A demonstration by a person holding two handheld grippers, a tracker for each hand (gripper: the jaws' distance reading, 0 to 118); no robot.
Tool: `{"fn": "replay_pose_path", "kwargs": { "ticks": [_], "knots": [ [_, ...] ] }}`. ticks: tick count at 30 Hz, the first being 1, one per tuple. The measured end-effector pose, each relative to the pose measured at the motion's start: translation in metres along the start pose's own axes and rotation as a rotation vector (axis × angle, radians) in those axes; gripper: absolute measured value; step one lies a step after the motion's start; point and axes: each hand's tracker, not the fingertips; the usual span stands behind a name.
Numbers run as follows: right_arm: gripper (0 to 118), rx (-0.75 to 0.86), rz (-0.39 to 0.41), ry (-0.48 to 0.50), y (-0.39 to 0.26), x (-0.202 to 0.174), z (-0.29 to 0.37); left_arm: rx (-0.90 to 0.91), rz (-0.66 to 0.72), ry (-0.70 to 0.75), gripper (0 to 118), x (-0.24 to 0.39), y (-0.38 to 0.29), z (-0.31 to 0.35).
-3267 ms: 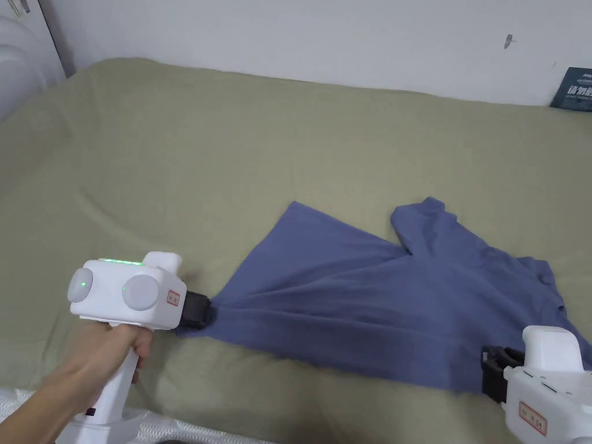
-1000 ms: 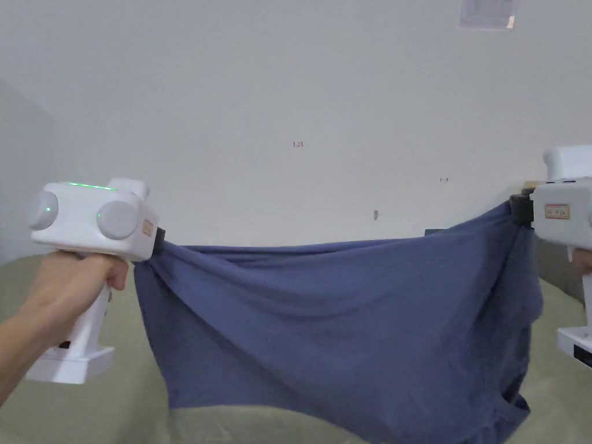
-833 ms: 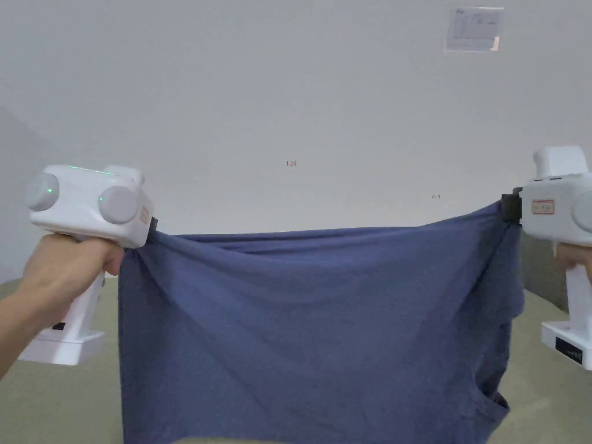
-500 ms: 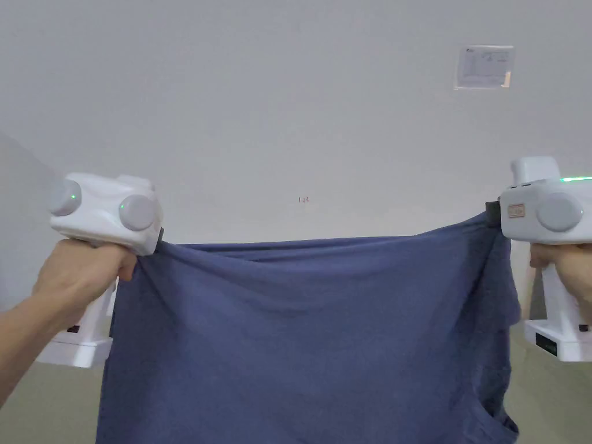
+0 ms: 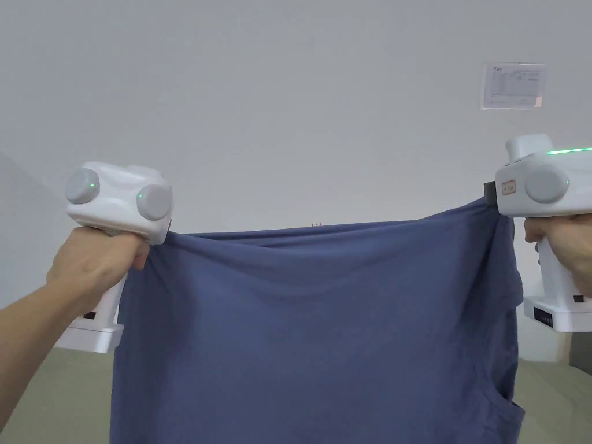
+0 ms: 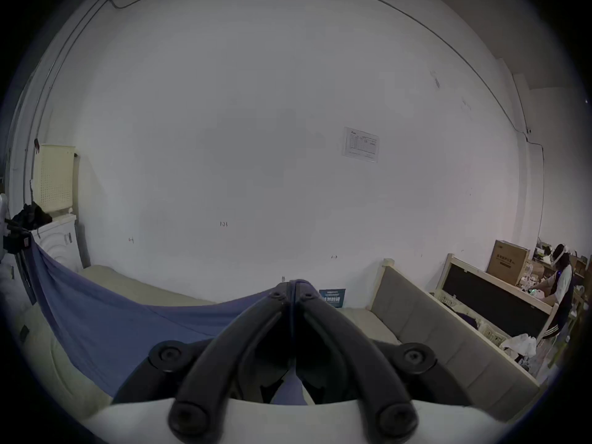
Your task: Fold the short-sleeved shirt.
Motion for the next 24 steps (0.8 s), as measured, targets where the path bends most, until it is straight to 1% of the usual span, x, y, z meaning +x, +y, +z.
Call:
{"fn": "replay_pose_path", "kwargs": {
  "ticks": [1,2,4,7,9,13,17,18,23,24],
  "knots": [
    [1,0.008,-0.005,-0.008,0.001,-0.002,-0.007,0.006,0.008,0.007,6,0.002,0.004,-0.012],
    [1,0.004,-0.009,-0.008,0.004,-0.001,-0.031,0.008,0.014,0.005,6,0.004,0.006,-0.02],
    [1,-0.001,0.004,-0.022,0.004,-0.005,-0.049,0.008,0.022,0.006,6,0.01,0.009,-0.039],
    [1,-0.012,0.001,-0.022,-0.009,-0.009,-0.054,-0.002,0.025,0.007,6,0.02,0.001,-0.064],
    [1,-0.014,0.002,-0.019,-0.028,-0.013,-0.064,-0.012,0.025,0.005,6,0.028,-0.016,-0.077],
    [1,-0.107,0.048,-0.009,-0.09,-0.022,-0.088,-0.073,0.03,-0.011,6,0.047,-0.068,-0.113],
    [1,-0.199,0.001,0.011,-0.161,-0.024,-0.102,-0.151,-0.001,-0.035,6,0.067,-0.134,-0.139],
    [1,-0.227,-0.013,0.043,-0.185,-0.026,-0.102,-0.181,-0.024,-0.041,6,0.072,-0.153,-0.144],
    [1,-0.318,-0.015,0.081,-0.273,-0.024,-0.073,-0.247,-0.033,-0.078,6,0.076,-0.232,-0.157],
    [1,-0.327,-0.031,0.099,-0.288,-0.019,-0.061,-0.254,-0.034,-0.083,6,0.074,-0.245,-0.153]
  ]
}}
